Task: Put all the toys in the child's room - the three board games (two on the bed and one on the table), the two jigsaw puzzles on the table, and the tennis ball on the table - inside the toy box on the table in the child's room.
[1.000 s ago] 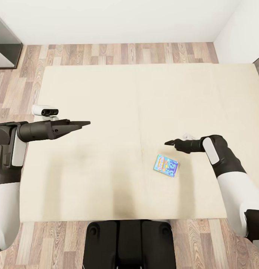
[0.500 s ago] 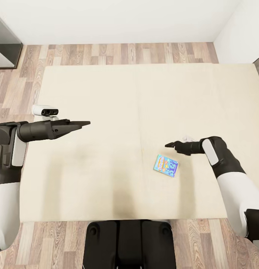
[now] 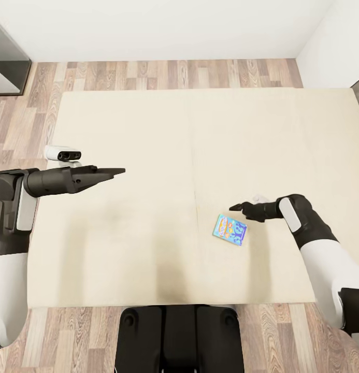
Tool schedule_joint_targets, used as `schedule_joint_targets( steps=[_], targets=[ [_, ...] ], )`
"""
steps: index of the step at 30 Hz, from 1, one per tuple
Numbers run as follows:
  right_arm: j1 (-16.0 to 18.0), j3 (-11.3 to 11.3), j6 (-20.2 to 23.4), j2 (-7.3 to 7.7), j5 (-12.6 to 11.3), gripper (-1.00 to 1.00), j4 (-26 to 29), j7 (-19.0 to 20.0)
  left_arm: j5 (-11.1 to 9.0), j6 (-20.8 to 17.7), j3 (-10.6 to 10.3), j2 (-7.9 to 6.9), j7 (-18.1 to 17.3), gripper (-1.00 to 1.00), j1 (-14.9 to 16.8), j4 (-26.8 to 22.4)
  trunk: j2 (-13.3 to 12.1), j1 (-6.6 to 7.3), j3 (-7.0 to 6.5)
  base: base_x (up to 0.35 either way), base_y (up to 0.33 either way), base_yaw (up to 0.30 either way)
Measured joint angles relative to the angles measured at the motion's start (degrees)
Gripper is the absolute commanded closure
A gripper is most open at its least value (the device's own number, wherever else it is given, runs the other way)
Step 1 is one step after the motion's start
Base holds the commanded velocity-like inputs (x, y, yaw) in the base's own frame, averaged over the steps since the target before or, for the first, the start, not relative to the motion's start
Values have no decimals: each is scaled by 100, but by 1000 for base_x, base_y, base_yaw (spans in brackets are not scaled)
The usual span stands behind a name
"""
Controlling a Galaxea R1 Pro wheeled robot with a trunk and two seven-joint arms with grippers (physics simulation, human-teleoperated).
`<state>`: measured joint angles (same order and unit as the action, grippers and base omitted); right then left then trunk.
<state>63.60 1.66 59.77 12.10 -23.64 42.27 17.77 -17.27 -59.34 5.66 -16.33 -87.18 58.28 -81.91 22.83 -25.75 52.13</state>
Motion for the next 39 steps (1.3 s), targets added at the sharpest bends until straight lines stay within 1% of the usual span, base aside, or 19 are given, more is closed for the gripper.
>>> schedule_joint_targets(
  steps=[3, 10, 21, 30, 39],
  targets=[
    [0, -12, 0, 69, 4, -100, -35, 1, -2, 0, 1, 0, 0, -100, -2, 4, 0, 0, 0, 0, 0, 0],
    [0, -16, -5, 119, 3, -100, -57, 1, 4, 0, -2, 0, 2, -100, -3, 3, 0, 0, 0, 0, 0, 0],
    [1, -28, -18, 127, 5, -100, -75, -26, -2, 0, -2, 0, 3, -100, -3, 5, 0, 0, 0, 0, 0, 0],
    [1, -31, -54, 112, 30, -100, -498, -225, 2, 0, -2, 0, 4, -100, -3, 3, 0, 0, 0, 0, 0, 0],
    [1, -35, -58, 96, 32, -100, -570, -248, 3, 0, -4, 0, 3, -100, -3, 6, 0, 0, 0, 0, 0, 0]
  ],
)
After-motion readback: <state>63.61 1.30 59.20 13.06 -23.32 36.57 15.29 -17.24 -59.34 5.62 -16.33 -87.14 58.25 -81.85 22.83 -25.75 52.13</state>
